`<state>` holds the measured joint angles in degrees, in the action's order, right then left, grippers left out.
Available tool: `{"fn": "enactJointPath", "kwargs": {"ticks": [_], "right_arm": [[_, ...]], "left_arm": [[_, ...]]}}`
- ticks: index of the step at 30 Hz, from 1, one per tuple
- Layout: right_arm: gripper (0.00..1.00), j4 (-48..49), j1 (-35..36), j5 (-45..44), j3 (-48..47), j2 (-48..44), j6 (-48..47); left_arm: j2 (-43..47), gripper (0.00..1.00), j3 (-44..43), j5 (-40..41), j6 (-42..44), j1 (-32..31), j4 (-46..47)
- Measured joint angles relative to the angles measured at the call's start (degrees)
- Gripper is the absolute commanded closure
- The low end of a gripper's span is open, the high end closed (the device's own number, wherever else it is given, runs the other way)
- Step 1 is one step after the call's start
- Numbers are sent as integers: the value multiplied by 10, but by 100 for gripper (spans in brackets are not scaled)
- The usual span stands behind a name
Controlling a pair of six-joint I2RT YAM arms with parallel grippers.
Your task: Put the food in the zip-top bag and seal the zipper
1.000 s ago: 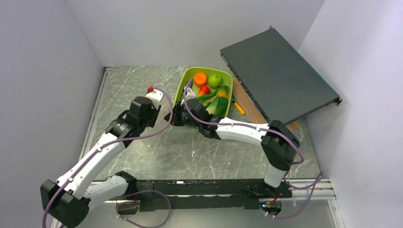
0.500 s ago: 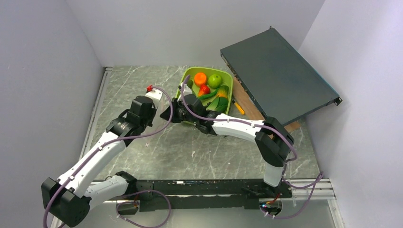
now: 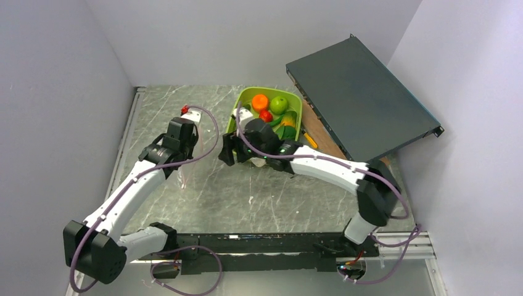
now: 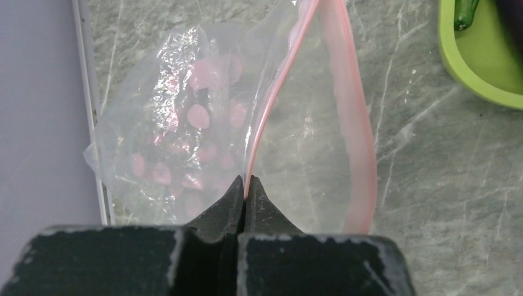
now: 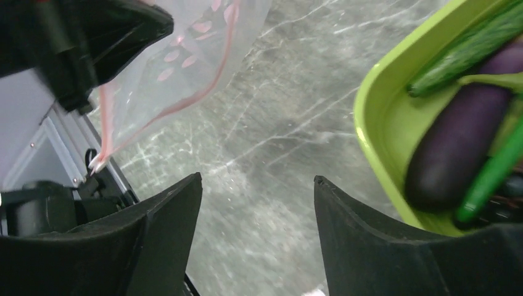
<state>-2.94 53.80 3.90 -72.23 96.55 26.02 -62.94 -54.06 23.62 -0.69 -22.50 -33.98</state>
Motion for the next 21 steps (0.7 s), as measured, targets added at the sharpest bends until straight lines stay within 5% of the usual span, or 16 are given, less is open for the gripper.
{"fn": "enactJointPath", "kwargs": {"ticks": [5, 21], "right_arm": [[15, -29, -32, -3, 39, -106, -57], [15, -172, -37, -298, 74, -164, -360]], "left_arm": [[-37, 100, -26, -36, -20, 31, -12], [-48, 100, -30, -58, -35, 40, -28]]}}
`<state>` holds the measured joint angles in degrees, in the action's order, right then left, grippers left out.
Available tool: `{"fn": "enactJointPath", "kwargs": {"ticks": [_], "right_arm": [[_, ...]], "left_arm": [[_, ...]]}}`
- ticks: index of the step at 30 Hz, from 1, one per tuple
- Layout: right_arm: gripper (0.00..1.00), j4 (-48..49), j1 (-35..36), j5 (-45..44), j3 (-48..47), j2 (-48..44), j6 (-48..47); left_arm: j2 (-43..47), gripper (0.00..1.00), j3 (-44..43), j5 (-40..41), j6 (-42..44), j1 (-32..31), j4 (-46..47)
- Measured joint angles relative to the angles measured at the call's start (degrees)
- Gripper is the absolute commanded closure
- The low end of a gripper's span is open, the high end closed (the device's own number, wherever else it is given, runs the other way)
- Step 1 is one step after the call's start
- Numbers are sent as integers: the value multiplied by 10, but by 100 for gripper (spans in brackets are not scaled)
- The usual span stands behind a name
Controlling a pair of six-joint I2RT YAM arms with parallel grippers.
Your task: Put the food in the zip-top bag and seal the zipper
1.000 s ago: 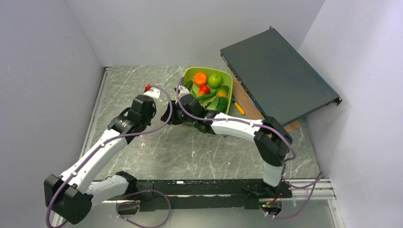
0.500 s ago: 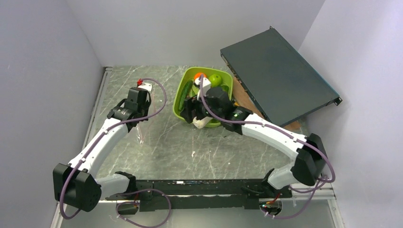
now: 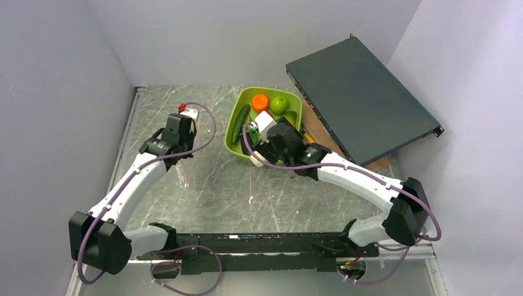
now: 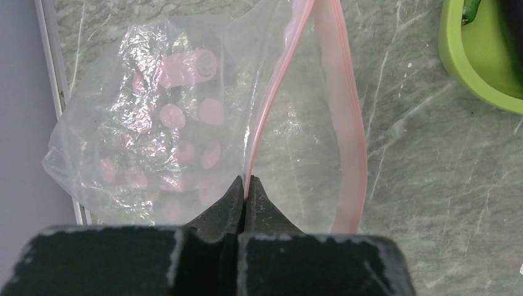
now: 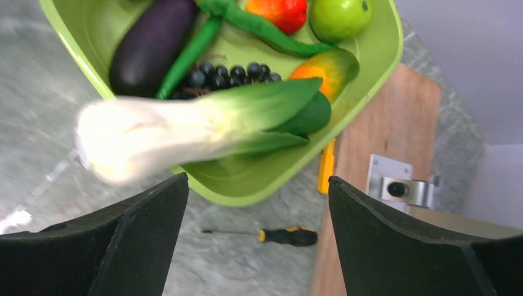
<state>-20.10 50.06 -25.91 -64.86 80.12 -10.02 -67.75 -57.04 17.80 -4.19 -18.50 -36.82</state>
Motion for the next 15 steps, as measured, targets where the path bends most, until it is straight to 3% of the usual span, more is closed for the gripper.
{"fn": "enactJointPath", "kwargs": {"ticks": [6, 15], "right_arm": [[14, -14, 4, -4, 46, -16, -88], [14, 57, 4, 53, 48, 54, -93]], "left_arm": [[3, 100, 0, 0, 0, 0, -2], [8, 100, 0, 0, 0, 0, -4]]}}
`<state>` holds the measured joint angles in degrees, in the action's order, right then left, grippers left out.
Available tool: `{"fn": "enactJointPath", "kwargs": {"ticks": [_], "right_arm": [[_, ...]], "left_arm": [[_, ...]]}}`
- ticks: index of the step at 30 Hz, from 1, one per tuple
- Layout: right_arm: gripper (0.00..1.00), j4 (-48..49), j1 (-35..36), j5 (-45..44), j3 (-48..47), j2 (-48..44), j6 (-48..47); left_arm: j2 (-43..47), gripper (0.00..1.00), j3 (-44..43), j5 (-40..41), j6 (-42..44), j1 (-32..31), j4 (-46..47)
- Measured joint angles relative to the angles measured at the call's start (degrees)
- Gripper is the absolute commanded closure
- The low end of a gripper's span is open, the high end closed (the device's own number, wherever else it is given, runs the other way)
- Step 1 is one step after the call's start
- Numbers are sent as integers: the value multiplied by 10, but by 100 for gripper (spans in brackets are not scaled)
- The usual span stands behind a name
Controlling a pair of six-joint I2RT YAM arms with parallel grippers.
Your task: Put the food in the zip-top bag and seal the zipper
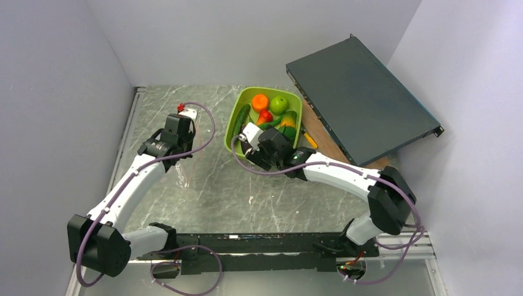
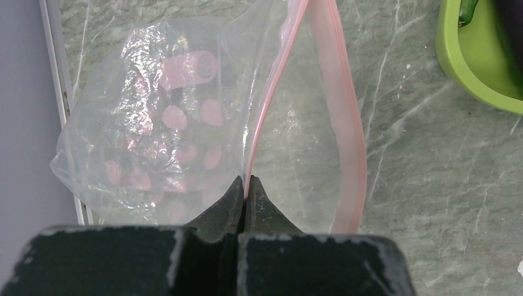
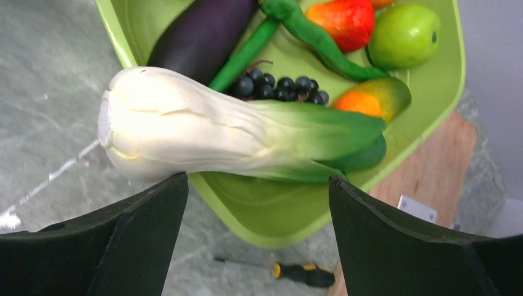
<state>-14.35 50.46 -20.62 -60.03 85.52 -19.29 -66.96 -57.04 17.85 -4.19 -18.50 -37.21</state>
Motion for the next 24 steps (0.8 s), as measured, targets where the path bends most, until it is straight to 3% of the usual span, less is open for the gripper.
{"fn": "enactJointPath", "kwargs": {"ticks": [6, 13, 24], "right_arm": [[14, 107, -2, 17, -31, 83, 6], [14, 162, -25, 14, -156, 225, 28], [16, 136, -87, 87, -120, 181, -26]], "left_arm": [[4, 100, 0, 0, 0, 0, 0], [4, 100, 0, 0, 0, 0, 0], [5, 100, 0, -1, 0, 0, 0]]}}
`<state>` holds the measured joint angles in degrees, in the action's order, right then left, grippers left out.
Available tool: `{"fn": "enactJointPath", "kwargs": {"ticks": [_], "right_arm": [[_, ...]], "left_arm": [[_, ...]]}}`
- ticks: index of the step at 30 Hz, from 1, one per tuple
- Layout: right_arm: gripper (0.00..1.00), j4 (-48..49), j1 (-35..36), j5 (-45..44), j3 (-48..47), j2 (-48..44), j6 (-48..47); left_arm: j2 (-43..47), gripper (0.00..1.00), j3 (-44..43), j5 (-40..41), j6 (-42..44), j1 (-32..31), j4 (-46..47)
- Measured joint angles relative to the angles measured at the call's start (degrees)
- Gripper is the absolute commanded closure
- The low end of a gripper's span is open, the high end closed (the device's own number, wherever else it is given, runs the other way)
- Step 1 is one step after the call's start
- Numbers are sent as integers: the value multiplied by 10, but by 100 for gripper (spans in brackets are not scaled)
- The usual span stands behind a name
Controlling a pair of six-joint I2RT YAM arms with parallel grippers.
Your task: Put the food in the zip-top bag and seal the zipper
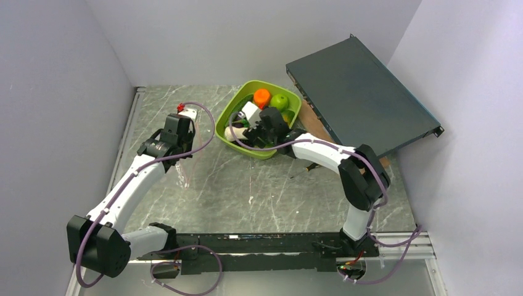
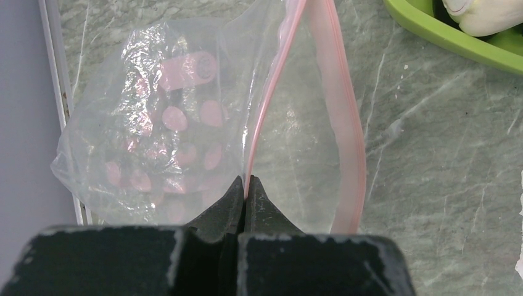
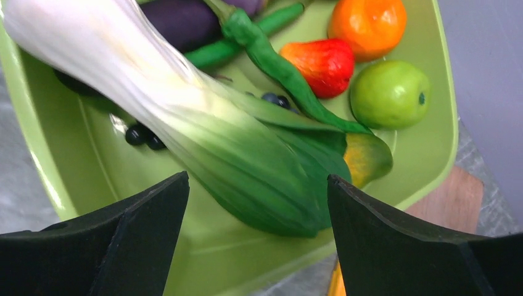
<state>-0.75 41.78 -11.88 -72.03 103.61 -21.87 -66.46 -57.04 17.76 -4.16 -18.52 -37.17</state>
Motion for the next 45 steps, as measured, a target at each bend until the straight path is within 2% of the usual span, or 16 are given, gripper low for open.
{"fn": "enactJointPath", "kwargs": {"ticks": [6, 13, 17, 19, 23, 24, 28, 33, 37, 41, 45], "right_arm": [[15, -5, -49, 84, 42, -40, -97], [14, -6, -53, 140, 18, 12, -161], [18, -2, -53, 155, 16, 41, -176], [24, 9, -53, 156, 15, 51, -179], [55, 19, -53, 153, 16, 53, -186], [60, 20, -53, 154, 16, 53, -185], [71, 21, -52, 155, 25, 42, -179], [91, 5, -50, 159, 26, -1, -160], [97, -22, -44, 158, 4, -38, -127], [100, -40, -25, 144, -10, -79, -56], [100, -79, -1, 123, -27, -112, 90]], "left_arm": [[0, 100, 0, -5, 0, 0, 0], [1, 100, 0, -13, 0, 0, 0], [4, 100, 0, -14, 0, 0, 1], [4, 100, 0, -14, 0, 0, 0], [4, 100, 0, -14, 0, 0, 0], [4, 100, 0, -14, 0, 0, 0], [4, 100, 0, -14, 0, 0, 1], [4, 100, 0, -14, 0, 0, 1], [4, 100, 0, -14, 0, 0, 3], [8, 100, 0, -15, 0, 0, 7], [11, 100, 0, -17, 0, 0, 10]]}}
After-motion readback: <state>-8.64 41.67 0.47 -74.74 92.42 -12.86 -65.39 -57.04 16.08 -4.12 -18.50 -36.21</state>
